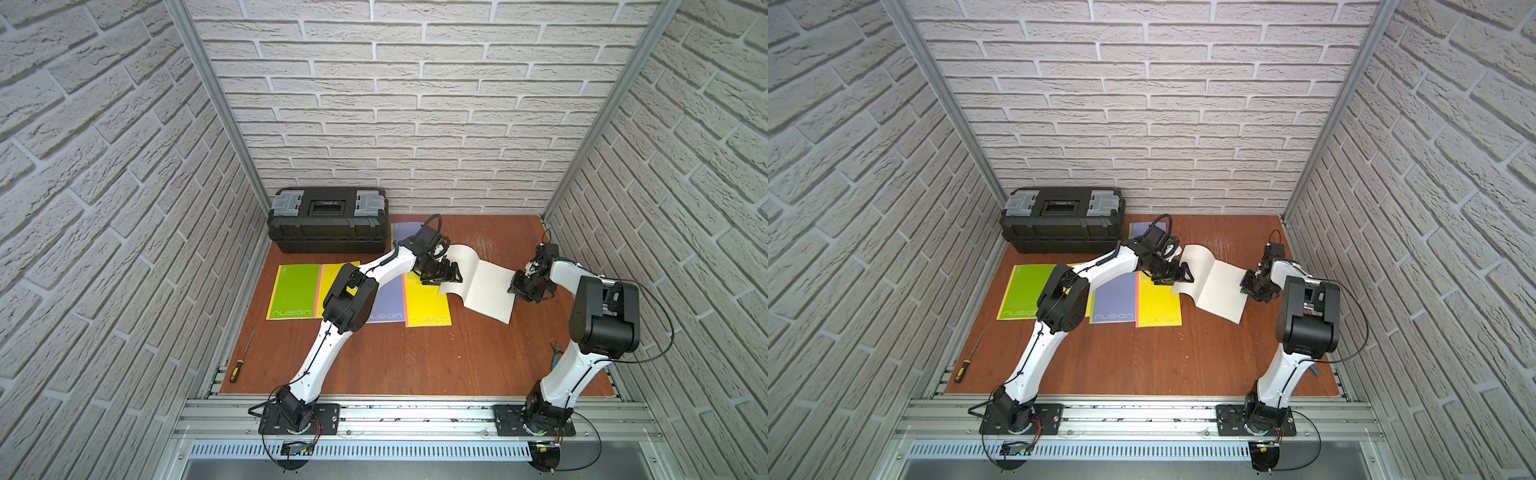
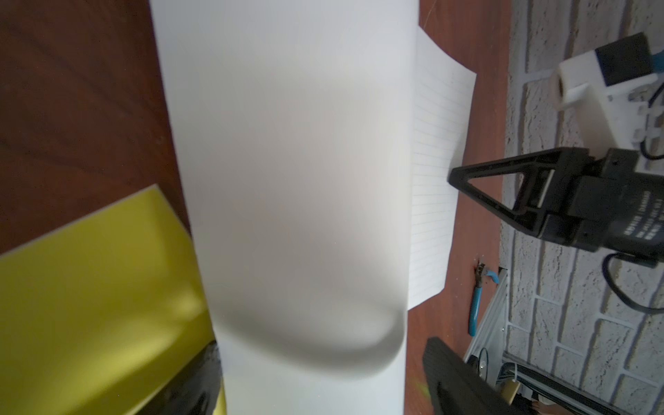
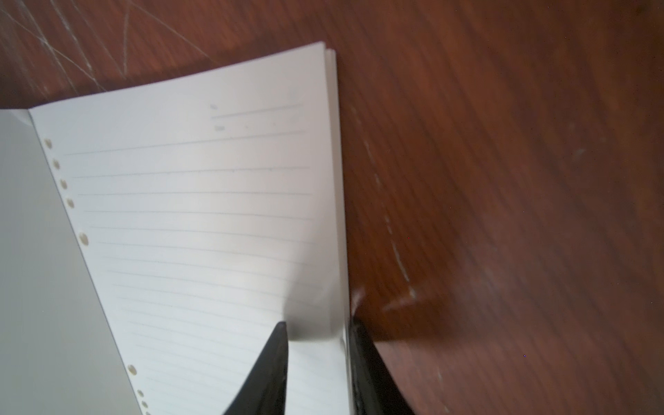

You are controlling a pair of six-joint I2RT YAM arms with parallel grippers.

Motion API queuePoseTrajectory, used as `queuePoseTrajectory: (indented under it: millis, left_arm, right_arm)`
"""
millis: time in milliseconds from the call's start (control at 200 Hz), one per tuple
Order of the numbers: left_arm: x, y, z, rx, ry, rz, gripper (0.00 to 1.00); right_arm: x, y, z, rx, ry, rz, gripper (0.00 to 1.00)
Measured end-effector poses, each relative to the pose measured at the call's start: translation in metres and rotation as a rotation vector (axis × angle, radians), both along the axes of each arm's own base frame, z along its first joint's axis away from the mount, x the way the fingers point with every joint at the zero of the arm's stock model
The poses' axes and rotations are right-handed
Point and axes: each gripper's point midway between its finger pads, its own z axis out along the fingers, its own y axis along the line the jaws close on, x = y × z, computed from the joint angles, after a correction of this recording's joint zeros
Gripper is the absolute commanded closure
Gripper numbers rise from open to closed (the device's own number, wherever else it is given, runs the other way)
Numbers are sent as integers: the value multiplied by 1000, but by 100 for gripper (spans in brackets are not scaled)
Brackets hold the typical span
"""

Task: Close the notebook
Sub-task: Close the notebook at the center of the board.

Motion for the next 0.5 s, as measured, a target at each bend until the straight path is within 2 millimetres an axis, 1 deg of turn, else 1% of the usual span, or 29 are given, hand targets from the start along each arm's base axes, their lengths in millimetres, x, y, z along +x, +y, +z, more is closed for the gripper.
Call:
queuePoseTrajectory:
  millis: [290, 405, 500]
  left_arm:
    - [-4, -25, 31, -131, -14, -21, 12]
    - [-8, -33, 38, -162, -14, -34, 12]
    - [-14, -38, 40, -173, -11, -49, 12]
  right_arm:
    - [2, 3, 1, 20, -15, 5, 69]
    - [3, 6, 1, 36, -19, 10, 69]
    - [3, 7, 1, 40, -20, 11, 69]
